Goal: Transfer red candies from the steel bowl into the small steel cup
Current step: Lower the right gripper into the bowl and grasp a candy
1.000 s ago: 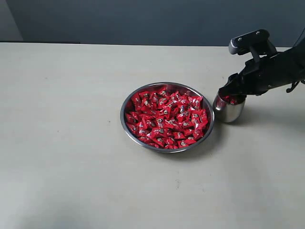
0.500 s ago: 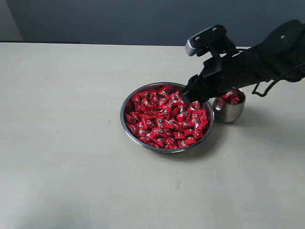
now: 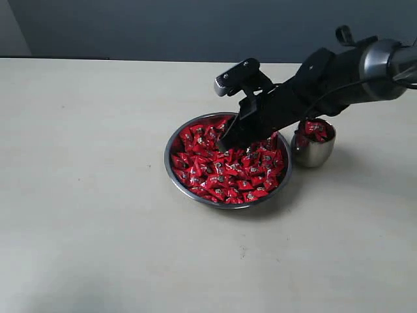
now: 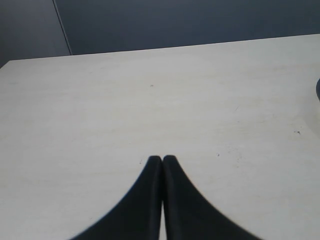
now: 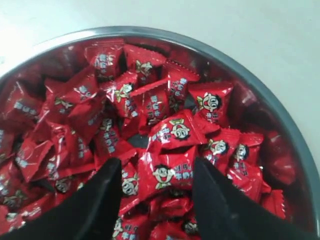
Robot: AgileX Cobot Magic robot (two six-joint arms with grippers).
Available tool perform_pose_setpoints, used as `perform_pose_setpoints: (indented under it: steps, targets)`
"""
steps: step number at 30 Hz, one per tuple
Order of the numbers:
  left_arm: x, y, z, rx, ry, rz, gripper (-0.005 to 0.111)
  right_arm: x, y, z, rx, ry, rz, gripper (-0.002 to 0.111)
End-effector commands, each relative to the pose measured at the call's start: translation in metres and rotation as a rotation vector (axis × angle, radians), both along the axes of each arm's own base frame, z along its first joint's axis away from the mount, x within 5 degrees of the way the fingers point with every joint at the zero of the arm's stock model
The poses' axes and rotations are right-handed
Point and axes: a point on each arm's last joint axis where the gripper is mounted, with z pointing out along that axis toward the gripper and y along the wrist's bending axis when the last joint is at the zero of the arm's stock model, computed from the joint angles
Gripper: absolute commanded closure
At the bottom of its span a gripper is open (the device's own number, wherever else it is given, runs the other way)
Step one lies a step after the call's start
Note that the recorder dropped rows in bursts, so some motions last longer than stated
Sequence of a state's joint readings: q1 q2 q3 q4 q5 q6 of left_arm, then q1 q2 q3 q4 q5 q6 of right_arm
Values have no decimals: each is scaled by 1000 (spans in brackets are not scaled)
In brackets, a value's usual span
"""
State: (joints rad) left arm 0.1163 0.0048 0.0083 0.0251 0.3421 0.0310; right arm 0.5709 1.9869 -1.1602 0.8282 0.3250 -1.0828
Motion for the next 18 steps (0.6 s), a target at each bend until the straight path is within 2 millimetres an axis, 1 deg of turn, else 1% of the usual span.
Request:
perform_pose_setpoints:
  steps: [1,5,13,18]
  targets:
    - [0,0,4,2,-18,-8,106,7,1,-10,-24,-23,-5,64]
    - [0,0,4,2,-18,-8,106,8,1,-15,-30,-14,-6,64]
    - [0,0,4,2,-18,-8,106,7,2,-18,-30,4,-3,64]
    - [0,0,4,2,-18,-8,106,7,2,-27,-43,17,-7,65]
